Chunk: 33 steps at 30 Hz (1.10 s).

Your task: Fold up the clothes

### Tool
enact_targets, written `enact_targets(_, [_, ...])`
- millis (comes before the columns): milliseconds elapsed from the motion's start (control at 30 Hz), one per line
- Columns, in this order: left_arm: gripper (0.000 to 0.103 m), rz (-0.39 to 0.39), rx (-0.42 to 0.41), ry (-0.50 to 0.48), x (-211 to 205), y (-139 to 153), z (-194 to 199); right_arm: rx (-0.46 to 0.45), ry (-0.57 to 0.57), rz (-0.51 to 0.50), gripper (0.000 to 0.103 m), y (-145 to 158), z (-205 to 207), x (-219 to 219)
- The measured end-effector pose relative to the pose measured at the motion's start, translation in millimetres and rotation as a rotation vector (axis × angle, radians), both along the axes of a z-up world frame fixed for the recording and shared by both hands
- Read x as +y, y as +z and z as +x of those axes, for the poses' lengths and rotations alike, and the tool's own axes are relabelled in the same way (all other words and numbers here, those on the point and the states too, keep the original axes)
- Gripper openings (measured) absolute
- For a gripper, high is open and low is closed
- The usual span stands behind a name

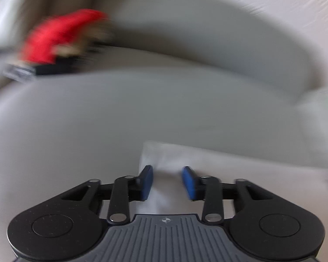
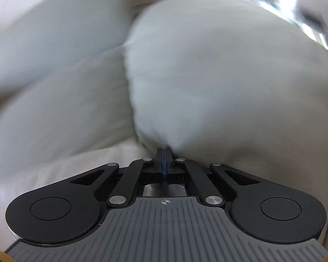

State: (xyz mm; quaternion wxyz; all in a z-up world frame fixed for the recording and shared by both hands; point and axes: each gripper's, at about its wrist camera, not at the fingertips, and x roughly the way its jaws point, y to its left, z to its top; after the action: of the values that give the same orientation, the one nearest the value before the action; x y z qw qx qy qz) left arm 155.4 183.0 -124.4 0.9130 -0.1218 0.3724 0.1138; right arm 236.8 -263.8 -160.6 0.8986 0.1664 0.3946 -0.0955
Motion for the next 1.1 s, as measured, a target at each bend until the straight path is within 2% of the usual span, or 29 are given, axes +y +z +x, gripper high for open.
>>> enact_targets(33, [0.031,0.058,0.019,0.055,2,-2,2,0.002,-0.016,0.022,0.0,7,-5,-1])
enact_targets(67, [0.025,0.116,0.037,0.11,4,-3,3,-0.004,-0.016,0.006,0.001,17,-12,2])
enact_targets(100, [0.025,0.078,0.033,0.122,8,1,-2,-0.022,-0.015,-0.012,0.006,30,-23,5])
enact_targets(133, [0.025,0.045,0.039,0.111,8,7,-9,-0.045,-0.017,-0.012,0.018,44,-38,6])
enact_targets(167, [0.026,0.012,0.046,0.099,7,14,-16,-0.069,-0.015,-0.007,0.02,58,-54,6])
enact_targets(267, [0.035,-0.022,0.063,0.014,-13,44,-52,-0.152,0.028,0.066,0.026,99,-110,3])
enact_targets(300, [0.038,-0.038,0.058,-0.03,-23,54,-69,-0.178,0.05,0.054,0.031,106,-128,6])
enact_targets(333, [0.04,-0.054,0.053,-0.074,-33,64,-87,-0.203,0.072,0.043,0.043,113,-145,8])
enact_targets(367, [0.042,-0.07,0.048,-0.119,-42,75,-104,-0.229,0.094,0.032,0.048,120,-163,10])
enact_targets(433, [0.046,-0.102,0.024,-0.204,-58,86,-134,-0.249,0.14,-0.022,0.048,120,-187,20])
enact_targets(500, [0.049,-0.098,0.028,-0.243,-75,84,-149,-0.2,0.221,-0.036,0.046,100,-184,37])
enact_targets(533, [0.049,-0.081,0.039,-0.255,-83,78,-147,-0.167,0.267,-0.031,0.03,90,-181,47])
enact_targets(567, [0.049,-0.057,0.052,-0.259,-93,68,-141,-0.139,0.31,-0.024,0.019,80,-177,56])
enact_targets(600, [0.047,-0.024,0.063,-0.24,-98,58,-132,-0.127,0.345,-0.016,0.015,71,-171,66])
enact_targets(667, [0.043,0.077,0.05,-0.186,-112,41,-115,-0.136,0.417,-0.032,0.014,61,-168,87])
enact_targets(733, [0.039,0.195,0.016,-0.136,-122,28,-102,-0.151,0.483,-0.088,0.015,55,-168,104])
enact_targets(767, [0.039,0.238,0.009,-0.118,-126,23,-97,-0.13,0.501,-0.128,0.015,48,-167,107])
enact_targets(800, [0.039,0.251,0.043,-0.115,-127,15,-93,-0.112,0.511,-0.162,0.015,42,-167,109])
enact_targets(833, [0.039,0.263,0.078,-0.113,-127,7,-88,-0.106,0.496,-0.172,0.015,40,-169,105])
enact_targets(867, [0.04,0.278,0.084,-0.114,-126,4,-91,-0.092,0.472,-0.183,0.019,39,-171,100])
enact_targets(900, [0.04,0.293,0.087,-0.115,-125,2,-94,-0.056,0.411,-0.189,0.02,39,-173,91])
enact_targets(933, [0.04,0.307,0.091,-0.116,-125,0,-98,-0.02,0.336,-0.189,0.026,37,-175,77])
enact_targets(967, [0.04,0.298,0.103,-0.108,-121,1,-103,0.014,0.268,-0.182,0.039,35,-176,62])
enact_targets(1000, [0.04,0.288,0.114,-0.099,-118,3,-108,0.045,0.221,-0.154,0.044,29,-176,46])
enact_targets(1100, [0.043,0.216,0.194,-0.059,-103,1,-119,0.114,0.093,-0.092,0.042,20,-178,6])
